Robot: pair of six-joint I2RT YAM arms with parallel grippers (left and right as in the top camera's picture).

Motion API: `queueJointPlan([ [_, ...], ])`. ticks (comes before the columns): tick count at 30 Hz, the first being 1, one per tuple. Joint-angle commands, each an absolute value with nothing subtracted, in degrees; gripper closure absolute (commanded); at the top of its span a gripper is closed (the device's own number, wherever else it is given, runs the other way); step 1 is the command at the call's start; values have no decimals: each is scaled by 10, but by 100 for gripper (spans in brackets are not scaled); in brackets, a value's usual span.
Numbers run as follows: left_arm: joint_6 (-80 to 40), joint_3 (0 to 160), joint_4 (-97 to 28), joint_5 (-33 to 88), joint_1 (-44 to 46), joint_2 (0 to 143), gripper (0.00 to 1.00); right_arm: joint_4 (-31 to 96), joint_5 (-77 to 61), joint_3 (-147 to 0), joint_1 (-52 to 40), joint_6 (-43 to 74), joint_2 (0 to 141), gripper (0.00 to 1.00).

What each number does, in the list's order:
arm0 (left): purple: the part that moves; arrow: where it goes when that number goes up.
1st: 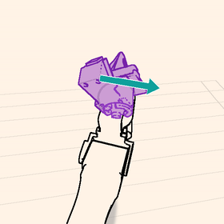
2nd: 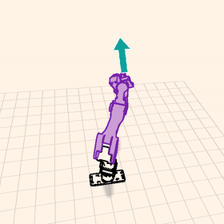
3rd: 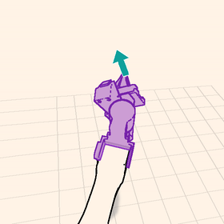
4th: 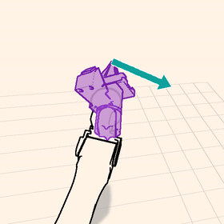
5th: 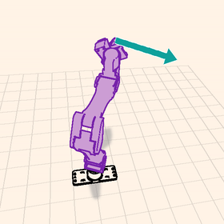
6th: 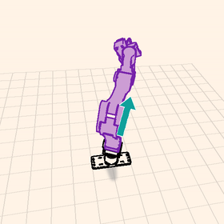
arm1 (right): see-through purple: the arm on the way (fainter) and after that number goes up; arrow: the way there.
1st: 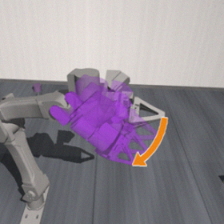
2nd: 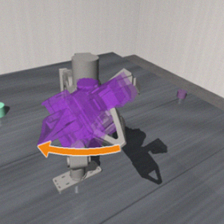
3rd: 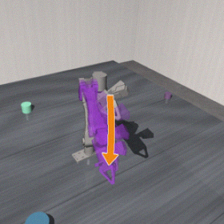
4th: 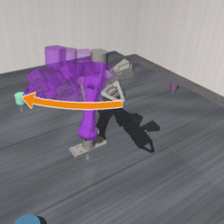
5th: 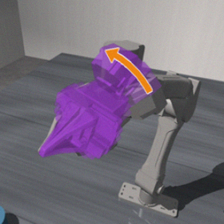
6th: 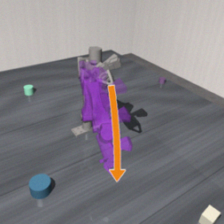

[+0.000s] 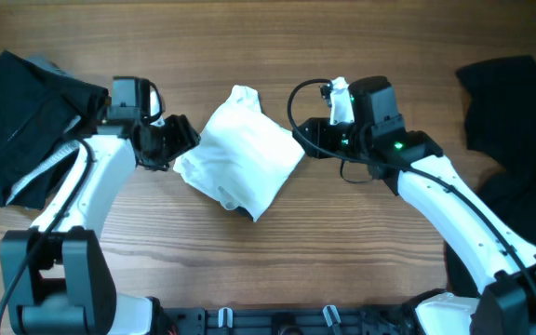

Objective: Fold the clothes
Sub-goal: 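Lift the folded white shirt with the left gripper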

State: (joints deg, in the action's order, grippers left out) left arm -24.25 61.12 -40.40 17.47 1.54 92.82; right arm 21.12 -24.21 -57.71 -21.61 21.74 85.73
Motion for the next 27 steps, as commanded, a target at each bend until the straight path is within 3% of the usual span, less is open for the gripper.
queueJointPlan([
  [1,-228,614,-475,241,17,924,16,208,-234,-584,-223,222,926,66],
  [4,-232,590,-493,284,17,924,15,189,-270,-584,-223,227,978,71],
  [9,-280,533,-467,295,17,924,7,147,-312,-584,-223,227,1031,71],
  [18,-419,388,-273,346,18,924,0,135,-312,-584,-223,246,1075,71],
  [27,-557,316,-80,334,64,945,7,127,-309,-584,-223,246,1075,71],
])
